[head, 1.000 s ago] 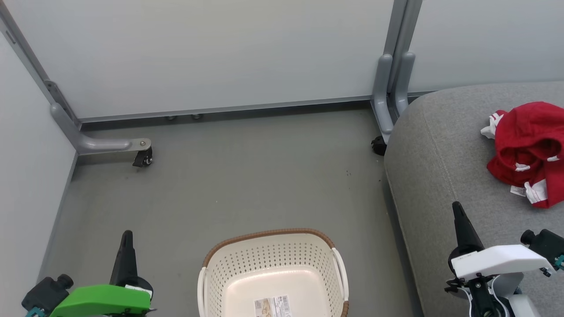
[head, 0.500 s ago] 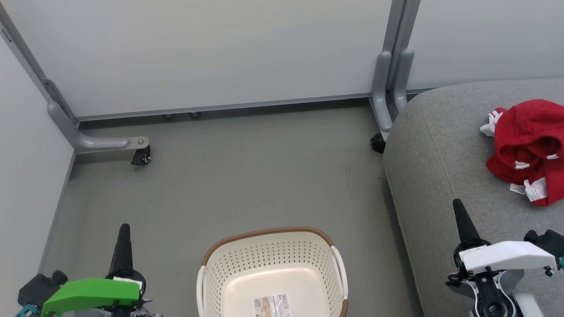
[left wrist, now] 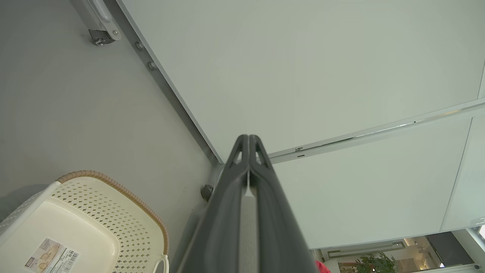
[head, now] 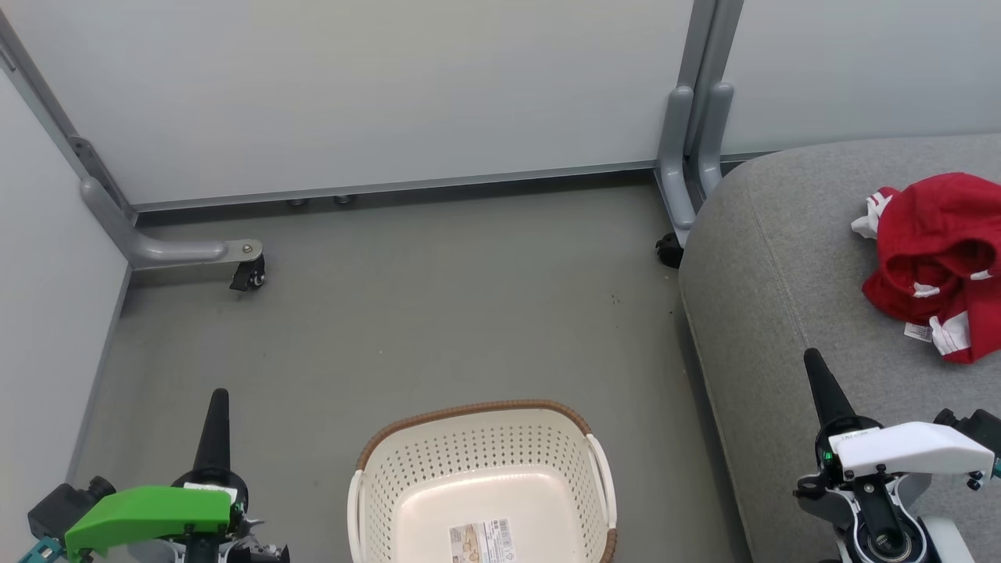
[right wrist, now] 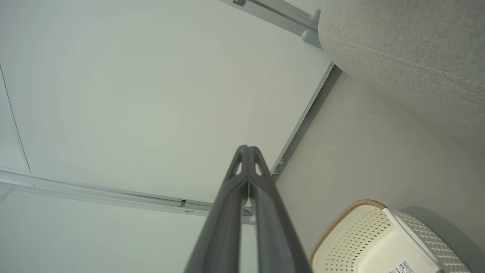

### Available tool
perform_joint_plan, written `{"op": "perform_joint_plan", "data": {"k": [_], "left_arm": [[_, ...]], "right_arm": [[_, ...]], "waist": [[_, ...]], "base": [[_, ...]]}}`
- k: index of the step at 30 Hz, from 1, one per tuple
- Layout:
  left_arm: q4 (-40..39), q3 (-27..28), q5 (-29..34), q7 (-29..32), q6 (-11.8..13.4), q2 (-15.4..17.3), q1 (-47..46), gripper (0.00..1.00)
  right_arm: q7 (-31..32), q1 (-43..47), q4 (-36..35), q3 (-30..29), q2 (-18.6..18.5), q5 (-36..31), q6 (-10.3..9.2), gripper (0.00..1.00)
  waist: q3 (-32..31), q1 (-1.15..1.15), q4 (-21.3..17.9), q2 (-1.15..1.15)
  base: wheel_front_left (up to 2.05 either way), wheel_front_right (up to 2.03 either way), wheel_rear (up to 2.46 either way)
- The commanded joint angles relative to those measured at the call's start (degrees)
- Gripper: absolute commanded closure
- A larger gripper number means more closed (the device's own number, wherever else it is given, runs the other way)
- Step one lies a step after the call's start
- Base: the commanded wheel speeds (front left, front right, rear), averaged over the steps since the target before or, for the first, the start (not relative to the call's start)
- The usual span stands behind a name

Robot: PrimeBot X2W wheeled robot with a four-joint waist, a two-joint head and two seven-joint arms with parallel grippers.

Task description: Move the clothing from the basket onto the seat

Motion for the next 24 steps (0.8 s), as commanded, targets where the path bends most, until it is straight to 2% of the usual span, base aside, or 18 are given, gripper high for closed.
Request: {"op": "perform_joint_plan", "data": {"k": [1, 24], "left_arm": [[-0.2, 0.4, -1.3, 0.3, -0.3, 0.5, -1.6, 1.00], [0.9, 1.7, -11.4, 3.3, -0.7, 0.5, -3.3, 1.00]], "right_arm": [[0.4, -1.2, -0.1, -0.2, -0.2, 1.5, 0.03, 1.00], [3.3, -2.0, 0.5, -1.4, 0.0, 12.5, 0.02, 1.00]], "waist": [[0.0, 0.00, 0.0, 0.00], [0.7, 0.00, -0.3, 0.00]], "base": [[0.00, 0.00, 0.00], [0.00, 0.00, 0.00]]}}
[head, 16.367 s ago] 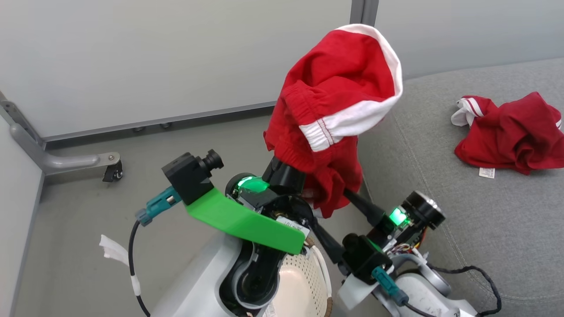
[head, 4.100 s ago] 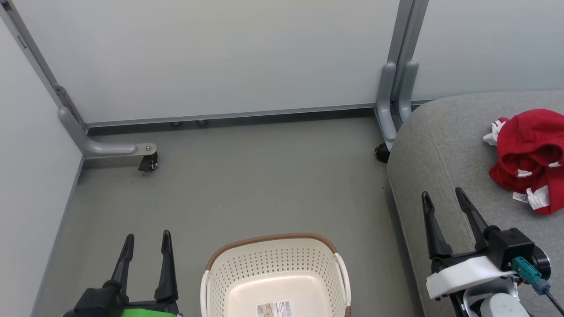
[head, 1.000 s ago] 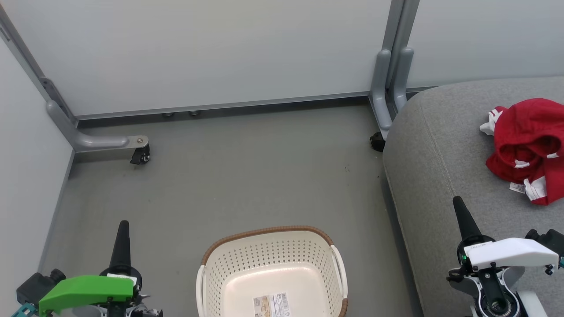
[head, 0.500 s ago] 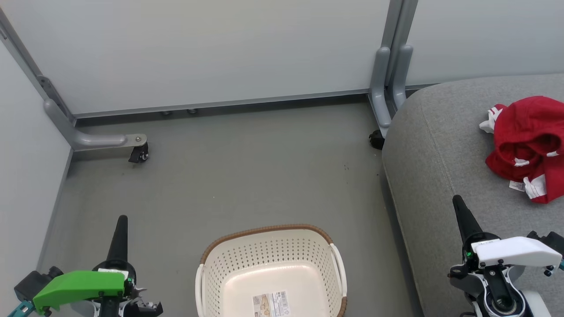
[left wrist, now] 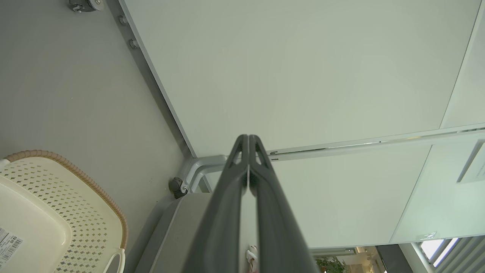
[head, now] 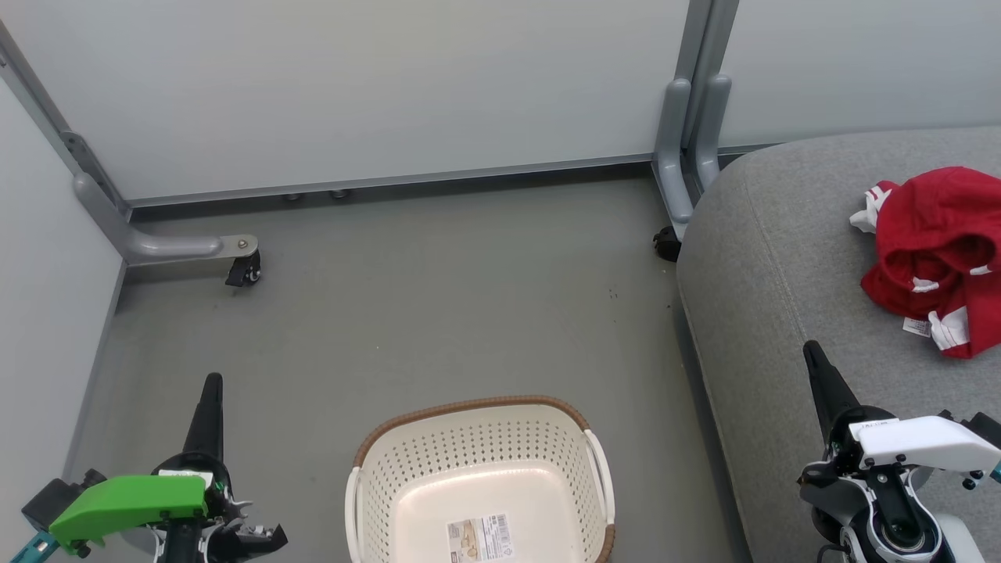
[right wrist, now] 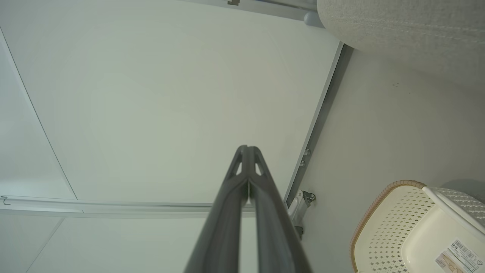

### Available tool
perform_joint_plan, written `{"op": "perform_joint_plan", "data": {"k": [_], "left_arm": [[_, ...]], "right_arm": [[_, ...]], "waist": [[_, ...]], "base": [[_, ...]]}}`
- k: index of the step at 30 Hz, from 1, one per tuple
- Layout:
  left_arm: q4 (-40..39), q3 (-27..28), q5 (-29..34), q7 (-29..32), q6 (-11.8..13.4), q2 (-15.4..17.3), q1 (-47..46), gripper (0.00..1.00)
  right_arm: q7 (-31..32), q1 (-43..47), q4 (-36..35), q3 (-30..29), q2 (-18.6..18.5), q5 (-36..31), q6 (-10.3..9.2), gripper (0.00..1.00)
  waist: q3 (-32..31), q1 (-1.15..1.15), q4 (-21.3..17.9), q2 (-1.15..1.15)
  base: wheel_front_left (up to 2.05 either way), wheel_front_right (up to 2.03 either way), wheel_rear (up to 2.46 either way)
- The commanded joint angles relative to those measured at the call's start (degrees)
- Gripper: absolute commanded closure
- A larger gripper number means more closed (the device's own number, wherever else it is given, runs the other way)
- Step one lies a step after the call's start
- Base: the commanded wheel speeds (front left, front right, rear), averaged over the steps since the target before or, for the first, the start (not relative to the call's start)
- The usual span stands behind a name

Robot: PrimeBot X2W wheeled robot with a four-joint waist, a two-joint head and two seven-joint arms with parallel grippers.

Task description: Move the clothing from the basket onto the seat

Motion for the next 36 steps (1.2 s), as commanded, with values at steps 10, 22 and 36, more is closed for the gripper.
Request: {"op": "perform_joint_plan", "data": {"k": [10, 22, 36], "left_arm": [[0.4, 0.8, -4.7, 1.4, -0.4, 0.5, -1.9, 1.00], [0.8, 1.3, -8.7, 2.5, -0.6, 0.4, -2.6, 1.00], [0.8, 1.3, -8.5, 2.5, -0.6, 0.4, -2.4, 1.00]], "right_arm": [[1.4, -1.3, 0.3, -0.6, 0.0, 5.0, 0.03, 1.00], [2.6, -1.4, 0.6, -1.1, 0.1, 9.5, 0.02, 1.00], [2.5, -1.3, 0.5, -1.0, 0.1, 9.4, 0.02, 1.00]], "waist": [[0.3, 0.00, -0.1, 0.00], [0.6, 0.00, -0.3, 0.00], [0.6, 0.00, -0.3, 0.00]], "base": [[0.00, 0.00, 0.00], [0.00, 0.00, 0.00], [0.00, 0.00, 0.00]]}}
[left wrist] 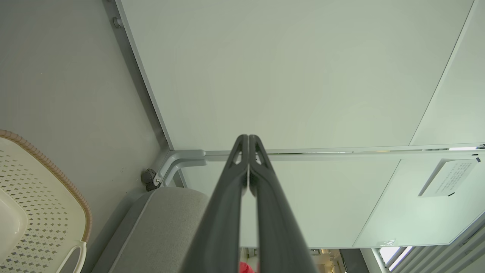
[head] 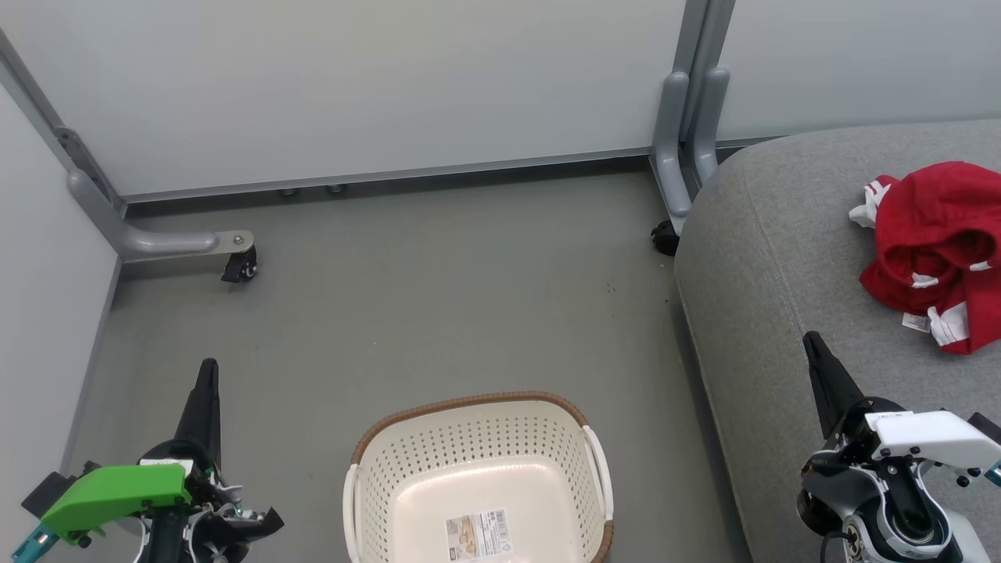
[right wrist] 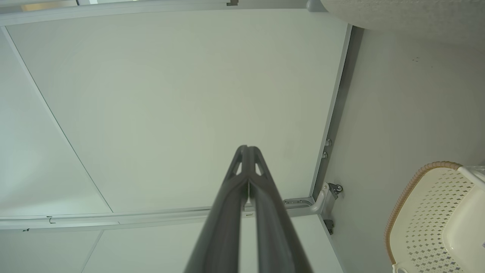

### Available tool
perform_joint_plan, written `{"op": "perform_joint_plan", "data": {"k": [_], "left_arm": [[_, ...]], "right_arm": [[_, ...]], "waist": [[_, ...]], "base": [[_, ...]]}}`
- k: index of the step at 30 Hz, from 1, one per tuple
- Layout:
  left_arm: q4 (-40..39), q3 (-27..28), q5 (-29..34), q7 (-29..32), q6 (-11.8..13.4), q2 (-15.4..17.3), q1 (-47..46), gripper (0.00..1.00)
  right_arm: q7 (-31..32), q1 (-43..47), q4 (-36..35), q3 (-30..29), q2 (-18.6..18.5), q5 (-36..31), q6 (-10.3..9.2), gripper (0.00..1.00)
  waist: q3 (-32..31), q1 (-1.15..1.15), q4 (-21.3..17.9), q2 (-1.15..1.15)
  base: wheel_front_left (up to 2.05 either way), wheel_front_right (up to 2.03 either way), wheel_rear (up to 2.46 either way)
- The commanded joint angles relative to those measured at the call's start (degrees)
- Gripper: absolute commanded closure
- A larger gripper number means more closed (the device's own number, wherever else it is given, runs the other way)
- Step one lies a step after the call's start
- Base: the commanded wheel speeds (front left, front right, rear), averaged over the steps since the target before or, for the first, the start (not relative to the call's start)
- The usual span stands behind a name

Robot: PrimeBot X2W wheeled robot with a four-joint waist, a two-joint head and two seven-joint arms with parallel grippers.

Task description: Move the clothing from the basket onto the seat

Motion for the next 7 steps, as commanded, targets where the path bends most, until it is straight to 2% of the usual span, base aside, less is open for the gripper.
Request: {"op": "perform_joint_plan", "data": {"k": [1, 7], "left_arm": [[0.0, 0.2, 0.0, 0.1, -0.3, 0.4, -0.6, 1.00], [0.0, 0.2, 0.0, 0.1, -0.3, 0.3, -0.6, 1.00]], "right_arm": [[0.2, -0.3, 0.1, -0.1, -0.1, 0.3, 0.02, 1.00], [0.2, -0.3, 0.1, -0.1, -0.1, 0.4, 0.02, 1.00]], "waist": [[0.0, 0.00, 0.0, 0.00], [0.0, 0.00, 0.0, 0.00]], "base": [[0.00, 0.00, 0.00], [0.00, 0.00, 0.00]]}}
